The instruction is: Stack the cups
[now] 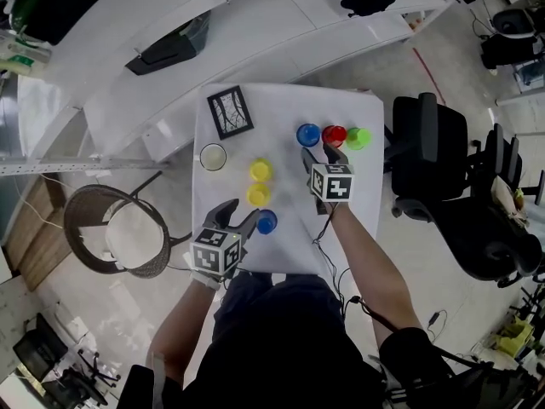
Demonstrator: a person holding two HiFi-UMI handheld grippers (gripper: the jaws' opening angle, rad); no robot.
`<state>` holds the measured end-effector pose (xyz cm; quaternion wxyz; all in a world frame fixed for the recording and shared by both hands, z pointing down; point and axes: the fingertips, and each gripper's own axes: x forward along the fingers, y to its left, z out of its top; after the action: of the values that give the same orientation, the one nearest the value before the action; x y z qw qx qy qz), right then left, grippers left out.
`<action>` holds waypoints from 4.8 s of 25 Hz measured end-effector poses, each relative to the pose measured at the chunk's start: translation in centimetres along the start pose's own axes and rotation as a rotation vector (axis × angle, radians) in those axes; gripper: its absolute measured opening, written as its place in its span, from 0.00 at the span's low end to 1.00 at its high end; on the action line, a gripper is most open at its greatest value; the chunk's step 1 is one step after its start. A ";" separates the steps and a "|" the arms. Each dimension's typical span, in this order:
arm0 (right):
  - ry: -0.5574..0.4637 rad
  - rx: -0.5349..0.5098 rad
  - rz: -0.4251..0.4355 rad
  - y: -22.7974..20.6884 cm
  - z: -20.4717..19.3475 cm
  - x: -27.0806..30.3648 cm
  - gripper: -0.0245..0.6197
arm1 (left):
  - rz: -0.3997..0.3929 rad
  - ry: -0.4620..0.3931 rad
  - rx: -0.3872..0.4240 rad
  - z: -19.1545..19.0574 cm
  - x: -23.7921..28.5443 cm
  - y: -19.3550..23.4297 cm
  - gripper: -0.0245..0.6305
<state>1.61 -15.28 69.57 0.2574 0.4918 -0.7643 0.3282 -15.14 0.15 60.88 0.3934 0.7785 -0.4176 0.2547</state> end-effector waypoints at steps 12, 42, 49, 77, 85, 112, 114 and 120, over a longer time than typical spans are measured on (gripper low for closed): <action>0.038 -0.080 0.136 7.8 -8.4 -8.1 0.39 | 0.039 0.058 0.143 -3.1 1.0 -0.3 0.40; 0.111 -0.036 0.118 11.2 -14.6 -10.0 0.38 | -0.069 0.114 0.252 -3.9 0.4 -1.1 0.40; 0.022 0.077 0.011 1.8 -9.1 -11.3 0.38 | -0.054 0.092 0.243 -2.2 1.7 -3.1 0.40; -0.016 0.044 -0.048 -10.2 4.7 -8.8 0.37 | 0.028 0.032 0.102 -1.8 1.7 -2.7 0.40; 0.017 0.095 -0.056 -11.5 6.1 -7.9 0.37 | 0.031 0.041 0.089 -2.2 1.9 -2.3 0.40; -0.149 0.109 0.006 -8.8 4.8 -13.7 0.42 | 0.044 0.016 0.127 -0.5 1.7 -3.2 0.40; -0.167 0.121 0.026 -7.8 3.9 -15.1 0.41 | 0.049 0.008 0.139 -0.1 1.6 -3.9 0.40; -0.183 0.172 0.093 -5.0 1.2 -18.2 0.38 | 0.084 -0.010 0.152 0.7 1.2 -5.4 0.40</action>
<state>13.09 -7.08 56.99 0.1281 0.5041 -0.7755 0.3579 -9.94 0.85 59.16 0.3201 0.7893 -0.4312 0.2977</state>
